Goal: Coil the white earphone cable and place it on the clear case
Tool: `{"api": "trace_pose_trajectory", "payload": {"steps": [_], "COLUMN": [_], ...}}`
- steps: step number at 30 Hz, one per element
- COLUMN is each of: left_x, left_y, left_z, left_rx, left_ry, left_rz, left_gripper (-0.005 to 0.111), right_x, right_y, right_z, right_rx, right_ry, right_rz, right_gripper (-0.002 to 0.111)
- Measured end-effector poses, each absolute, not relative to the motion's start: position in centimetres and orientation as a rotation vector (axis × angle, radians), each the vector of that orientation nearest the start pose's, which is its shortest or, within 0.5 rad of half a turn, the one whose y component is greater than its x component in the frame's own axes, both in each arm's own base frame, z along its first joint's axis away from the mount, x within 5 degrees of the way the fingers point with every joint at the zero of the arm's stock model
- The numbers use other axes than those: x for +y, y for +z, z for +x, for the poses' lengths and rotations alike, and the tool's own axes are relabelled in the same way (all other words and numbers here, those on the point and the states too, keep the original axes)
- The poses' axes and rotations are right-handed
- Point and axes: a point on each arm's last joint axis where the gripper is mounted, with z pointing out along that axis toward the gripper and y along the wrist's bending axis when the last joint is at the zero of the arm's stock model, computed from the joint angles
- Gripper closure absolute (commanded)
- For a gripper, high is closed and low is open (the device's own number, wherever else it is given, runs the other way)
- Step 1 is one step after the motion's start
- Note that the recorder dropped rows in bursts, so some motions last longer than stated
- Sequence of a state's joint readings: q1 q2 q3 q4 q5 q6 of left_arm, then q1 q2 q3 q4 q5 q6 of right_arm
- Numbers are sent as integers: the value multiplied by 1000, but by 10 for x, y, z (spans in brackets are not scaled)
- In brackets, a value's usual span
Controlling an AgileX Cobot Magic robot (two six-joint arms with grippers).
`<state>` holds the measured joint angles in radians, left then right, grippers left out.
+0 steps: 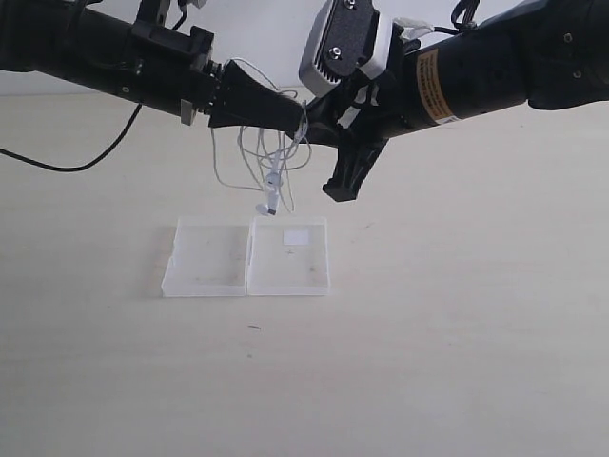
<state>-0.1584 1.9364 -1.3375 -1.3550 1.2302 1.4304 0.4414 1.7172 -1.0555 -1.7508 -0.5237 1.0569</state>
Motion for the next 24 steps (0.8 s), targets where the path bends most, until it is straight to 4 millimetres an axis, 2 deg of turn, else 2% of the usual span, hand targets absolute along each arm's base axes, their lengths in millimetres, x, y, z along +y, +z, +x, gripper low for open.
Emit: {"api": "trace_pose_trajectory", "payload": {"steps": [3, 12, 18, 20, 24], "left_x": [-143, -140, -137, -137, -136], "left_y": [237, 230, 225, 224, 222], "left_z": [366, 361, 360, 359, 359], "left_rx": [1957, 1983, 1980, 1985, 1993], "left_ry": [-1319, -1247, -1184, -1169, -1151], "left_rz": [1010, 1154, 1238, 1259, 1279], "left_gripper": [107, 107, 107, 107, 107], "right_x": [195, 198, 200, 199, 187], "right_y": [229, 230, 211, 211, 215], "right_z": [311, 306, 310, 313, 326], "right_rx": [1664, 1664, 1714, 1733, 1823], "right_ry": [405, 478, 518, 472, 273], "right_rz": [-1409, -1412, -1420, -1398, -1257], "right_gripper": [100, 100, 100, 100, 100]}}
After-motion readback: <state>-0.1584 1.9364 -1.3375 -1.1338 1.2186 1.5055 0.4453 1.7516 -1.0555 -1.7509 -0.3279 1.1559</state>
